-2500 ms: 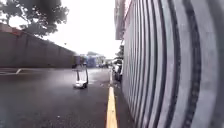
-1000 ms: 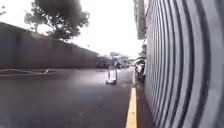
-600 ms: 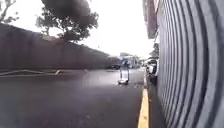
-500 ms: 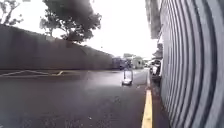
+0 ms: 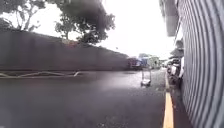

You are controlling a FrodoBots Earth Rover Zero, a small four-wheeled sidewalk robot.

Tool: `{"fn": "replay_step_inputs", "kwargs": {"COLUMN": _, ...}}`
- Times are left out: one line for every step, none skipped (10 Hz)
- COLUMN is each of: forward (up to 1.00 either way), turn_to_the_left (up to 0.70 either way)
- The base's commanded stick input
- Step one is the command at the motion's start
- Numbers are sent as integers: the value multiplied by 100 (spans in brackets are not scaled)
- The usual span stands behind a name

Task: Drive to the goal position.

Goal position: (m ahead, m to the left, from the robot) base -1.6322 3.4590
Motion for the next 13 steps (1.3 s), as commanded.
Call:
{"fn": "replay_step_inputs", "kwargs": {"forward": 0, "turn_to_the_left": 24}}
{"fn": "replay_step_inputs", "kwargs": {"forward": 0, "turn_to_the_left": 24}}
{"fn": "replay_step_inputs", "kwargs": {"forward": 0, "turn_to_the_left": 24}}
{"fn": "replay_step_inputs", "kwargs": {"forward": 0, "turn_to_the_left": 24}}
{"fn": "replay_step_inputs", "kwargs": {"forward": 0, "turn_to_the_left": 24}}
{"fn": "replay_step_inputs", "kwargs": {"forward": 0, "turn_to_the_left": 24}}
{"fn": "replay_step_inputs", "kwargs": {"forward": 0, "turn_to_the_left": 24}}
{"fn": "replay_step_inputs", "kwargs": {"forward": 0, "turn_to_the_left": 24}}
{"fn": "replay_step_inputs", "kwargs": {"forward": 0, "turn_to_the_left": 24}}
{"fn": "replay_step_inputs", "kwargs": {"forward": 0, "turn_to_the_left": 24}}
{"fn": "replay_step_inputs", "kwargs": {"forward": 0, "turn_to_the_left": 25}}
{"fn": "replay_step_inputs", "kwargs": {"forward": 0, "turn_to_the_left": 25}}
{"fn": "replay_step_inputs", "kwargs": {"forward": 0, "turn_to_the_left": 24}}
